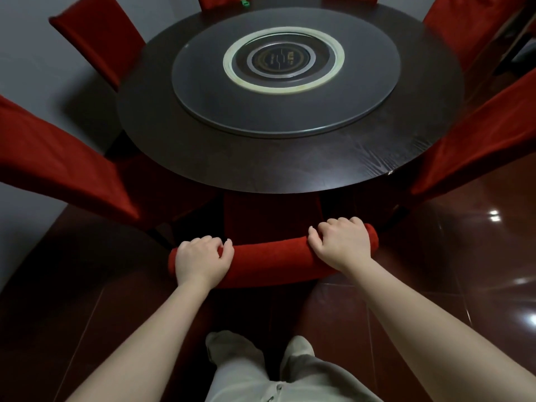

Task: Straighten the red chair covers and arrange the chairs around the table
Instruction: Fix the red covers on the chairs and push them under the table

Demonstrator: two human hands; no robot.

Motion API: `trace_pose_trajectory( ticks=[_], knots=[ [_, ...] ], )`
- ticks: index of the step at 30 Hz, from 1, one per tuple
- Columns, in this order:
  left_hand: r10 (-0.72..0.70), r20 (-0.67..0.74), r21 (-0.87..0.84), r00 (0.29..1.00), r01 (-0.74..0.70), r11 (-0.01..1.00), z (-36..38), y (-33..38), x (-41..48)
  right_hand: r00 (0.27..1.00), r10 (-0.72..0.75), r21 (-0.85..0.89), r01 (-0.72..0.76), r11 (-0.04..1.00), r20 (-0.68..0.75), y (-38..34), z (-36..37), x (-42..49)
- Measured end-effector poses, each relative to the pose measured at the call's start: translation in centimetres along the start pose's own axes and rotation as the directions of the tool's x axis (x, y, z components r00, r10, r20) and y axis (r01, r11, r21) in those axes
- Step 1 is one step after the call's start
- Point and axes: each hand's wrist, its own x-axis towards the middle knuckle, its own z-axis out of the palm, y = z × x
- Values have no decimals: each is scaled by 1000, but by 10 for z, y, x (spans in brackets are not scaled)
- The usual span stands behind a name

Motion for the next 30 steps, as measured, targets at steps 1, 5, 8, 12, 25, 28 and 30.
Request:
trace_pose_trajectory(
  ticks=[1, 5, 8, 12, 25, 28, 30],
  knots=[
    [0, 11, 6, 1000, 0, 1000, 0, -1, 0, 1000, 6, 4, -6, 1000, -5, -1, -1, -2],
    [28, -5, -7, 1000, -28, 1000, 2, -6, 5, 999, 34, -13, -33, 999, 8, -5, -5, -8],
    [50, -5, -22, 999, -50, 999, 3, -9, 15, 998, 64, -27, -63, 998, 26, -8, -6, -5],
    [80, -23, 0, 997, -80, 997, 6, -13, 20, 997, 73, -41, -71, 997, 37, -10, -5, -4],
    [-20, 90, -9, 996, 21, 1000, -2, -3, 22, 997, 83, -17, -83, 996, -9, -10, -4, -4],
    [-41, 86, -29, 995, 44, 999, 0, -2, 17, 997, 75, -24, -75, 997, 6, -8, -4, -5],
    [-36, 59, -54, 998, 39, 998, 1, -3, 15, 997, 75, -32, -74, 997, 8, -8, -3, -6]
  ],
)
